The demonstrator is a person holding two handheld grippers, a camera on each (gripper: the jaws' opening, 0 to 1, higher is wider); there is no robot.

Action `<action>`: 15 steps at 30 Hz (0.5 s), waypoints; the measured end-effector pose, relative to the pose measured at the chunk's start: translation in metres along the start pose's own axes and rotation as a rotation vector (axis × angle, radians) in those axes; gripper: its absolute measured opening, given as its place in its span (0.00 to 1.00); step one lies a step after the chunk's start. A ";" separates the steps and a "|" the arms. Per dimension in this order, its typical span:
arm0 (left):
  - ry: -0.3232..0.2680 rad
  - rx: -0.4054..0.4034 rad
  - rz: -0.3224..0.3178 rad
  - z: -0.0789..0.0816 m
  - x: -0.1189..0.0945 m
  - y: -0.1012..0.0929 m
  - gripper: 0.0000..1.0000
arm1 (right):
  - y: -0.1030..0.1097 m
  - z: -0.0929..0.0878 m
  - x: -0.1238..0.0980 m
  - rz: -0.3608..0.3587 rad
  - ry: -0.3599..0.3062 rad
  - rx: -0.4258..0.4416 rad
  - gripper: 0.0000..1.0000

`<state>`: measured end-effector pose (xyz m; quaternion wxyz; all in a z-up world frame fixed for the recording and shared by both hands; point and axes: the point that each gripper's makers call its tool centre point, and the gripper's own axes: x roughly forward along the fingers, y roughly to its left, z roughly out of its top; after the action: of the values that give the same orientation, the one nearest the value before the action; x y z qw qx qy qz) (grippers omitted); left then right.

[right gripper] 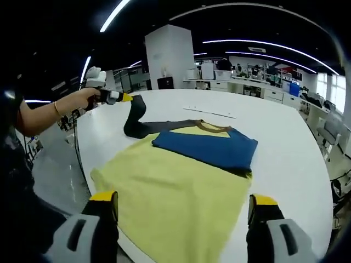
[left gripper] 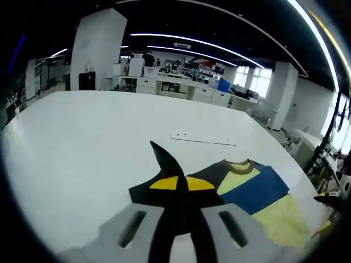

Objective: Fold the garment on the visible template until the final outline fits inside the template.

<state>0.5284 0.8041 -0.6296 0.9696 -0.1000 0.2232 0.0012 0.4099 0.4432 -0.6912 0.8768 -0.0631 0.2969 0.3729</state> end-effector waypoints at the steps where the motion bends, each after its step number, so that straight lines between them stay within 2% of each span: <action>1: 0.000 -0.003 -0.013 0.001 0.002 -0.007 0.00 | 0.000 -0.001 0.000 0.001 0.002 0.001 1.00; 15: 0.006 0.041 -0.136 0.008 0.021 -0.070 0.00 | -0.005 -0.004 -0.001 0.003 0.013 0.017 0.99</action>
<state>0.5546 0.7358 -0.6180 0.9686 -0.0952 0.2189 -0.0696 0.4113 0.4378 -0.6942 0.8749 -0.0574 0.3057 0.3712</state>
